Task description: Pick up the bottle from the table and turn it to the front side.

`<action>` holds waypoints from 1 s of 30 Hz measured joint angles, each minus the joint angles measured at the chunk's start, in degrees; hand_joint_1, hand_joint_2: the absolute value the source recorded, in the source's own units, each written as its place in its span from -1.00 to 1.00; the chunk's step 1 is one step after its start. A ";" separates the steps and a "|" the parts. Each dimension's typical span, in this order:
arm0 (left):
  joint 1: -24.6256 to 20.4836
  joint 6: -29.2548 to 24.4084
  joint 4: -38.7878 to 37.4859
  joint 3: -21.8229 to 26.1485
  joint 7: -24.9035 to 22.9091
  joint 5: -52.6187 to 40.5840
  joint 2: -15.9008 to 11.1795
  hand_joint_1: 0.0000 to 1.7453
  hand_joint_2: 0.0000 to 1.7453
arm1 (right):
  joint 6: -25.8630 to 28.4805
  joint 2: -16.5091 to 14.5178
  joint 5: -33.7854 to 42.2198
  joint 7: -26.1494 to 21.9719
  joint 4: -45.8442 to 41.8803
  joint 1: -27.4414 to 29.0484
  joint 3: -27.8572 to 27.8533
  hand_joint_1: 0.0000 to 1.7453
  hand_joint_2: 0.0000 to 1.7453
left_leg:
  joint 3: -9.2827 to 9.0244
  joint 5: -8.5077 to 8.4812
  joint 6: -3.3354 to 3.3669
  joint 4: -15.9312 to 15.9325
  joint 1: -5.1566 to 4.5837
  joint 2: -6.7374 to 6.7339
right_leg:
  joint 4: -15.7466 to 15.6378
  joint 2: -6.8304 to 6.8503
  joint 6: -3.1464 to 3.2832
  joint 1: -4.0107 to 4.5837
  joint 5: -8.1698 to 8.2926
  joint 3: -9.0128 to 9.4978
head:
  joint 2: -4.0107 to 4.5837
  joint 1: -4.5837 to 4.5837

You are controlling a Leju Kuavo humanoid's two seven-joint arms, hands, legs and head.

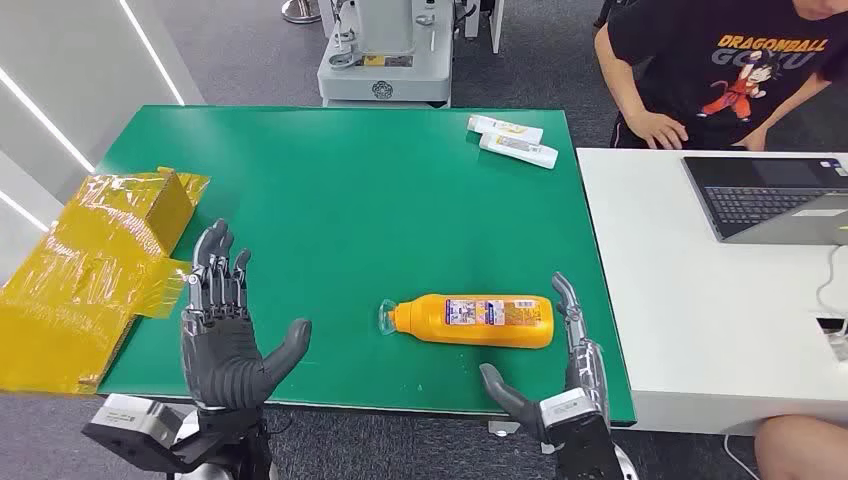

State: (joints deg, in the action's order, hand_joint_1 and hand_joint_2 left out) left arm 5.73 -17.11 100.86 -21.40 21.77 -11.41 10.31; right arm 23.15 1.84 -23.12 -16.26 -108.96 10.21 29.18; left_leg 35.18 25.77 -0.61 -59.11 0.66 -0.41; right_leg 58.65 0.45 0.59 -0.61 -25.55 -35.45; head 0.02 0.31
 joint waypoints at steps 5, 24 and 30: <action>0.01 -0.04 0.01 0.00 0.00 0.00 0.20 -1.00 1.00 | 0.00 0.00 0.00 0.00 0.00 0.00 0.00 -1.00 1.00 | 0.00 0.00 0.00 0.00 0.00 0.00 | 0.00 0.00 0.00 0.00 0.00 0.00 | 0.00 0.00; -0.01 0.51 -0.01 0.00 0.68 0.51 0.16 -1.00 1.00 | -13.39 3.50 -11.13 2.93 0.94 -4.12 -1.55 -1.00 1.00 | 0.01 -0.01 0.01 -0.01 -0.01 -0.04 | 0.00 -0.03 -0.02 0.00 0.02 0.01 | 0.00 0.00; -0.80 2.21 -0.02 0.00 0.86 1.68 0.08 -1.00 1.00 | -31.51 15.95 -11.97 0.92 7.48 -19.75 -3.01 -1.00 1.00 | 0.05 -0.16 0.25 -0.19 -0.08 -0.03 | 0.00 -0.04 -0.21 -0.10 0.23 0.03 | 0.00 0.00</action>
State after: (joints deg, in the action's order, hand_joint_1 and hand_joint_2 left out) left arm 4.93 -14.91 100.84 -21.40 22.63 -9.73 10.38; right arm -8.36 17.79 -35.10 -15.34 -101.47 -9.54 26.17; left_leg 35.23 25.61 -0.36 -59.30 0.57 -0.44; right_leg 58.65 0.41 0.38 -0.71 -25.32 -35.42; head 0.02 0.31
